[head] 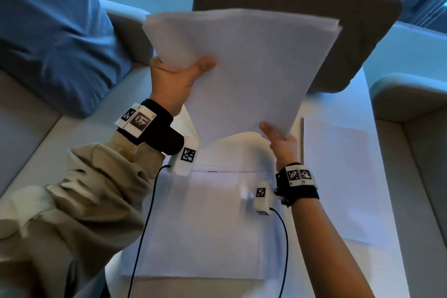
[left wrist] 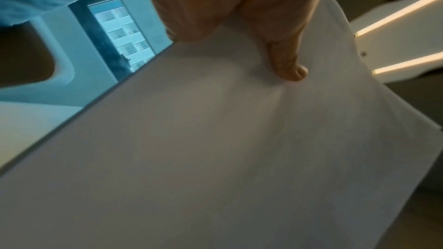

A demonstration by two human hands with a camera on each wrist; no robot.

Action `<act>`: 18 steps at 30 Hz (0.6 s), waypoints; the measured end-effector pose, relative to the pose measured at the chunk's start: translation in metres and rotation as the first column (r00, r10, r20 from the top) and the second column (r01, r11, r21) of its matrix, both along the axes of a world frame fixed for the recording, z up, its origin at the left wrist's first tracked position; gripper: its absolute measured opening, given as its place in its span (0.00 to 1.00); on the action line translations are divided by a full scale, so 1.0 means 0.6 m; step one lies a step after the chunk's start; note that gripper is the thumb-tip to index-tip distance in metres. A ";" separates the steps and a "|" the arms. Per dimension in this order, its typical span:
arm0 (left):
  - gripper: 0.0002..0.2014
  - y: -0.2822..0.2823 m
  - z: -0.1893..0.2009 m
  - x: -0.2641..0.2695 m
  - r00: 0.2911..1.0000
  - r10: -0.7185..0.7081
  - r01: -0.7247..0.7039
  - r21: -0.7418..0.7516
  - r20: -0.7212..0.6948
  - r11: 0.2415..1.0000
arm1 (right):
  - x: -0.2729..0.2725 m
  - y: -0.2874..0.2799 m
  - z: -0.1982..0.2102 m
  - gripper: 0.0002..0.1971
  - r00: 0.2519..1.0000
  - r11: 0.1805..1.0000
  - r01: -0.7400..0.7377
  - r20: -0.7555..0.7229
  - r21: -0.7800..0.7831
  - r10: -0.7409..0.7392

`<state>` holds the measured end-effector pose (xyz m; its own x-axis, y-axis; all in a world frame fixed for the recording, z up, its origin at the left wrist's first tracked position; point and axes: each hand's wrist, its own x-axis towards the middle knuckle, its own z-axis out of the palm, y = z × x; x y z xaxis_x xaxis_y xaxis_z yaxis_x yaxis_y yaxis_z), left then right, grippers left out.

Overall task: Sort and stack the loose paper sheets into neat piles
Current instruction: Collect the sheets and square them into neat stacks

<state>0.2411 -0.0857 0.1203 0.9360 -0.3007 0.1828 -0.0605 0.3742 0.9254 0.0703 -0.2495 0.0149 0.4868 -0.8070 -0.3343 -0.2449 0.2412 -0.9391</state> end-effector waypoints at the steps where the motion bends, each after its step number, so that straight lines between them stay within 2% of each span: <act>1: 0.12 0.000 0.001 0.001 1.000 -0.002 0.001 -0.061 -0.025 0.998 | -0.007 0.000 -0.003 0.25 0.996 0.993 0.046 0.077 0.109 -0.055; 3: 0.13 0.000 -0.005 0.001 0.994 -0.038 0.019 -0.176 -0.106 0.984 | -0.012 0.002 -0.004 0.36 0.956 0.953 -0.003 0.280 0.303 -0.086; 5: 0.15 -0.003 -0.019 -0.005 0.979 -0.085 0.044 -0.217 -0.183 0.975 | -0.004 0.008 0.010 0.39 0.896 0.924 -0.094 0.435 0.369 -0.083; 8: 0.12 0.005 -0.040 -0.005 0.968 -0.066 0.022 -0.182 -0.244 0.983 | -0.001 0.009 0.039 0.22 0.864 0.934 -0.016 0.476 0.356 -0.166; 9: 0.12 0.014 -0.048 0.005 0.968 -0.043 0.004 -0.152 -0.249 0.988 | -0.006 0.003 0.046 0.20 0.863 0.941 0.039 0.463 0.335 -0.201; 11: 0.17 0.038 -0.063 0.030 0.978 0.006 -0.009 -0.011 -0.207 1.000 | -0.020 -0.014 0.061 0.18 0.881 0.955 0.152 0.403 0.253 -0.247; 13: 0.21 0.060 -0.083 0.054 0.991 -0.004 0.038 0.252 -0.136 0.967 | -0.035 -0.031 0.069 0.16 0.910 0.969 0.220 0.333 0.117 -0.246; 16: 0.21 0.073 -0.117 0.063 0.983 -0.143 0.183 0.507 -0.118 0.842 | -0.047 -0.043 0.076 0.13 0.938 0.980 0.199 0.291 -0.004 -0.190; 18: 0.22 0.070 -0.132 0.055 0.982 -0.168 0.186 0.641 -0.090 0.744 | -0.047 -0.044 0.077 0.10 0.961 0.988 0.141 0.247 -0.064 -0.121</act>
<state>0.2738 -0.0435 0.0410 0.8552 -0.4996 -0.1378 -0.0276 -0.3095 0.9505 0.0418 -0.2756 0.0612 0.4331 -0.8886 -0.1510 0.0203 0.1771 -0.9840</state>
